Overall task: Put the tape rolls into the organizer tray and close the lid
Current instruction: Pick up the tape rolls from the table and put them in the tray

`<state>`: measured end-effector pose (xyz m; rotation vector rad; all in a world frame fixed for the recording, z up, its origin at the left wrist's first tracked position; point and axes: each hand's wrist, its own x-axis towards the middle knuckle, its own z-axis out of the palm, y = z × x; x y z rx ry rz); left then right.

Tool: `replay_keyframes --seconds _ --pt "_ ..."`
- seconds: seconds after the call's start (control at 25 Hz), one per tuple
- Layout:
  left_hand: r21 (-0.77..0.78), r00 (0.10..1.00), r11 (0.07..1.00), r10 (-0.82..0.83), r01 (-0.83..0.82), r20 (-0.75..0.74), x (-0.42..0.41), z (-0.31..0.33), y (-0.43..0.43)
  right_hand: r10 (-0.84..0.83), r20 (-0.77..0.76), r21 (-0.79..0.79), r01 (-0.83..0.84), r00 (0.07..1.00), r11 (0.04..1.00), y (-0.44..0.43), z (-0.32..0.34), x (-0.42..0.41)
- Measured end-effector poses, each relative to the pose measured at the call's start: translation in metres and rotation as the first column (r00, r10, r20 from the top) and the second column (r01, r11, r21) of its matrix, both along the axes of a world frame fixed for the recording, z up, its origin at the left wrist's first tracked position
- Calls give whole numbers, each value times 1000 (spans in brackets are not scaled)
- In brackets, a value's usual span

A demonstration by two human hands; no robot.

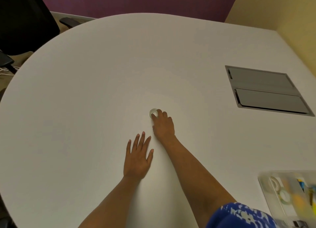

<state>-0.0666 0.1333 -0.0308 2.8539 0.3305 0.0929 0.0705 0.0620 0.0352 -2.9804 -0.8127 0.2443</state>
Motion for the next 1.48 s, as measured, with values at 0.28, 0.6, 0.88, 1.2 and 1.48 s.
replay_keyframes --seconds 0.28,0.6,0.88,1.2,1.48 --pt "4 1000 1000 -1 1 5 0 2 -2 -57 -64 126 65 996 990 -5 -6 -10" --pt "2 1000 1000 -8 8 -10 -1 2 -2 -98 -128 214 124 987 969 -9 6 -15" --pt "-85 996 996 31 -38 -81 -29 2 -22 -221 -129 376 254 967 891 -73 41 -32" --pt "-108 976 985 113 -135 -185 -70 18 -99 -380 -148 456 404 913 793 -225 69 -69" --pt "-109 971 987 91 -117 -221 -82 24 -193 -524 -170 406 544 835 735 -357 80 -94"
